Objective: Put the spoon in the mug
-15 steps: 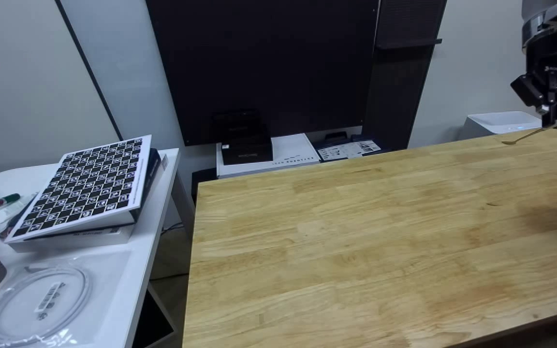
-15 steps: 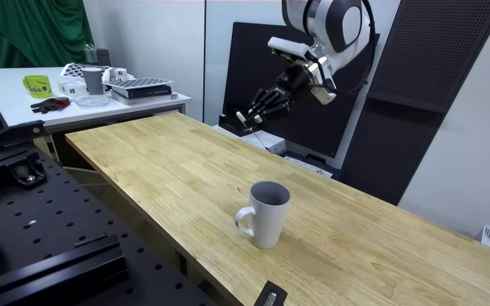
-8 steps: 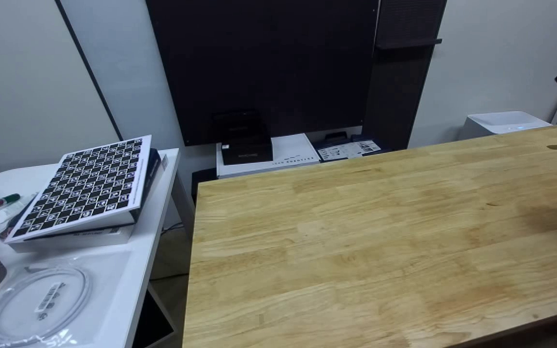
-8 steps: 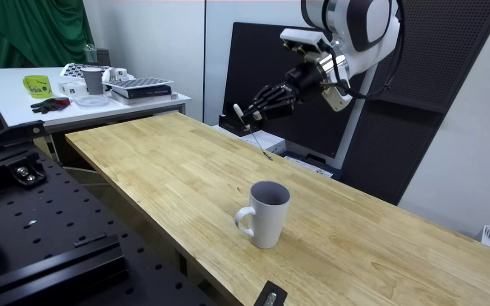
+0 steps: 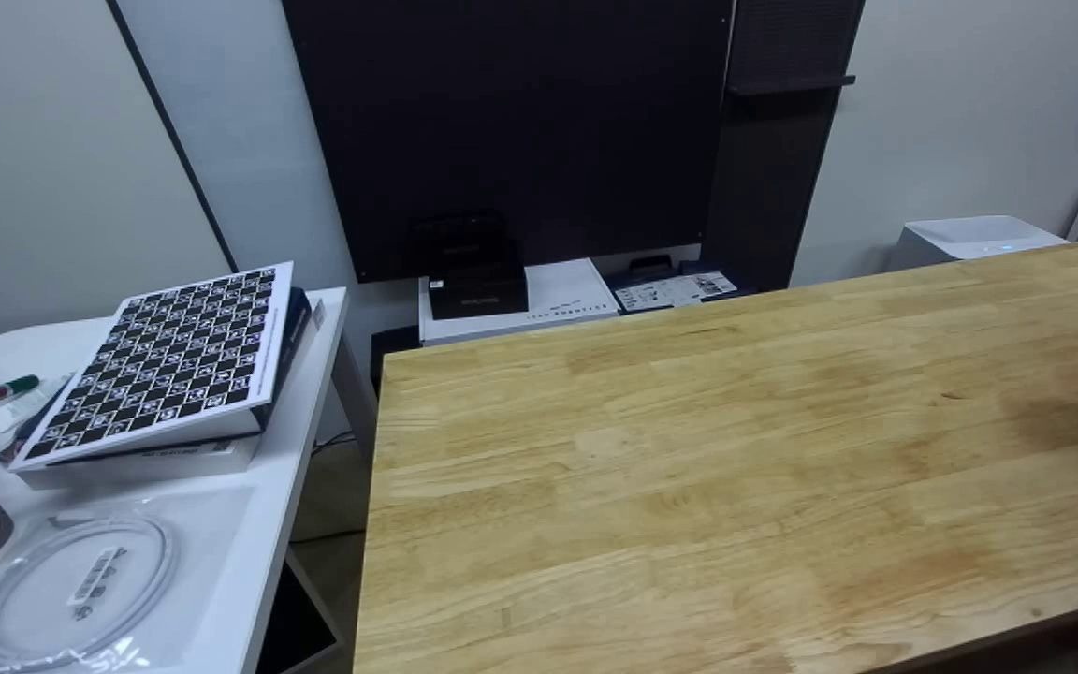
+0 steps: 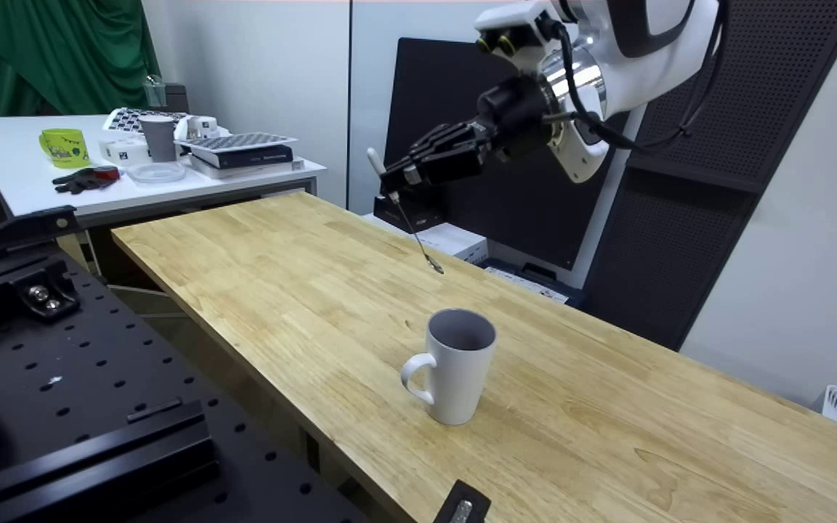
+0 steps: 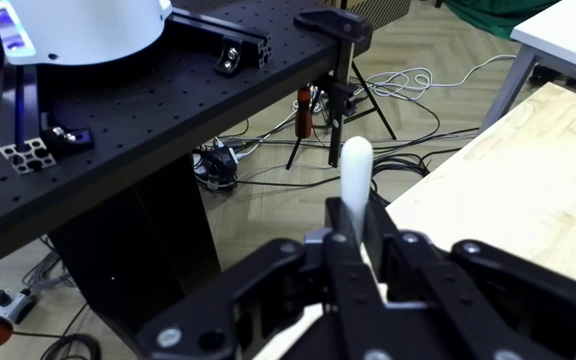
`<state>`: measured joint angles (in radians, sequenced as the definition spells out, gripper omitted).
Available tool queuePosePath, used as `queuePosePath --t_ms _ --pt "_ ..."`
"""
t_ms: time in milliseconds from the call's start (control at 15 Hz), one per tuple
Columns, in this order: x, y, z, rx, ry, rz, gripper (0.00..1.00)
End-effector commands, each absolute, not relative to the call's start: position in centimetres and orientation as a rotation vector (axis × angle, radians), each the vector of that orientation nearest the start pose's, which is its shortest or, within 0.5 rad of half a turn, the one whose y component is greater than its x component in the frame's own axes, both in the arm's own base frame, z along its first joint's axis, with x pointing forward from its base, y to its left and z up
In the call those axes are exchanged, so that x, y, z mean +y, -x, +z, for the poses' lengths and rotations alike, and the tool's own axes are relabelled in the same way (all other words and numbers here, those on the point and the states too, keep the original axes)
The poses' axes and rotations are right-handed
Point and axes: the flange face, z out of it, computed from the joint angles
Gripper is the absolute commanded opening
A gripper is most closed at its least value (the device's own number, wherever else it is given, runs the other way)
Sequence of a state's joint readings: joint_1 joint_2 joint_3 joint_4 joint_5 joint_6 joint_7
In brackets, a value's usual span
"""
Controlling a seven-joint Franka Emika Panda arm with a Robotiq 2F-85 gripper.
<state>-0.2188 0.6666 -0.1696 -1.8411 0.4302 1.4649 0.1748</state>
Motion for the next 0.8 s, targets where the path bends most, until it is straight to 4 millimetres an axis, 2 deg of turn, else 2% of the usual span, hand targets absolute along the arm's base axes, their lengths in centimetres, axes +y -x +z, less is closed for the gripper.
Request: queuePosePath --t_ms 0,267,400,533,733 --pt "-16.5 -46.1 15.8 1.019 2.176 1.279 0.03" --pt "-19.4 -44.6 14.7 1.066 2.122 1.282 0.03" --pt "-21.6 -44.6 14.8 1.086 2.101 1.269 0.03" --pt "-23.0 -44.7 14.7 1.091 2.1 1.248 0.03" --pt "-24.2 -45.5 14.6 1.086 2.099 1.212 0.03"
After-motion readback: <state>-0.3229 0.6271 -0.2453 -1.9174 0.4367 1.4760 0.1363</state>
